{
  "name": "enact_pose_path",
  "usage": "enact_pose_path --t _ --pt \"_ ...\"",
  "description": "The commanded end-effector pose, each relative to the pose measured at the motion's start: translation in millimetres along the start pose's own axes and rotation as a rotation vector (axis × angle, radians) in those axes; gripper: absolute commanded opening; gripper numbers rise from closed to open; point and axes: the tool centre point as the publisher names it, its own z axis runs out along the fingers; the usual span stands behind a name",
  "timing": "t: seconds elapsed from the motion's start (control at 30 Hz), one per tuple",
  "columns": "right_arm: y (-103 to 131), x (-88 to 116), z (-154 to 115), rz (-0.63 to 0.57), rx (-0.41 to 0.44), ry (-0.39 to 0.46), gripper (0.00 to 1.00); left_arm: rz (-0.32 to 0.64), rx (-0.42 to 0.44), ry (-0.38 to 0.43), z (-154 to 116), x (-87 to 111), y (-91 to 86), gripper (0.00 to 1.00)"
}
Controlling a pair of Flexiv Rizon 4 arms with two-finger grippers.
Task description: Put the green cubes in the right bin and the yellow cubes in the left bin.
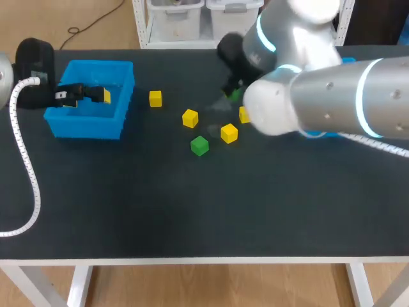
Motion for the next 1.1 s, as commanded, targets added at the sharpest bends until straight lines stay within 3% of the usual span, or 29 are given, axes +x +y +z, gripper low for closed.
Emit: enact_pose_path --t 0.03,0.17,0.43,0.63,0.8,0.83,0.87,1.1 --pt "-29.0 14.2 -74.1 0.077 0.11 -0.058 0.0 0.003 0.016 -0.008 0.5 1.4 3.5 1.0" --pt "-67.4 24.2 -103.9 0.172 0.19 -0.078 0.0 0.003 0.016 -0.008 0.5 1.4 3.5 1.0" --pt "-122.6 78.8 -127.0 0.341 0.304 -0.025 0.0 0.003 0.016 -0.008 0.5 1.4 3.5 1.0" --pt "-140.7 118.3 -120.1 0.429 0.343 0.04 0.0 0.003 0.016 -0.008 0.5 1.4 3.5 1.0" --pt "-142.9 130.2 -110.8 0.438 0.341 0.074 0.0 0.003 0.016 -0.008 0.5 1.4 3.5 1.0" --pt "-143.0 130.4 -110.0 0.439 0.342 0.079 0.37 0.003 0.016 -0.008 0.5 1.4 3.5 1.0" --pt "-142.4 129.9 -109.3 0.439 0.338 0.08 1.0 0.003 0.016 -0.008 0.5 1.4 3.5 1.0" --pt "-121.7 104.2 -113.3 0.374 0.297 0.045 1.0 0.003 0.016 -0.008 0.5 1.4 3.5 1.0"
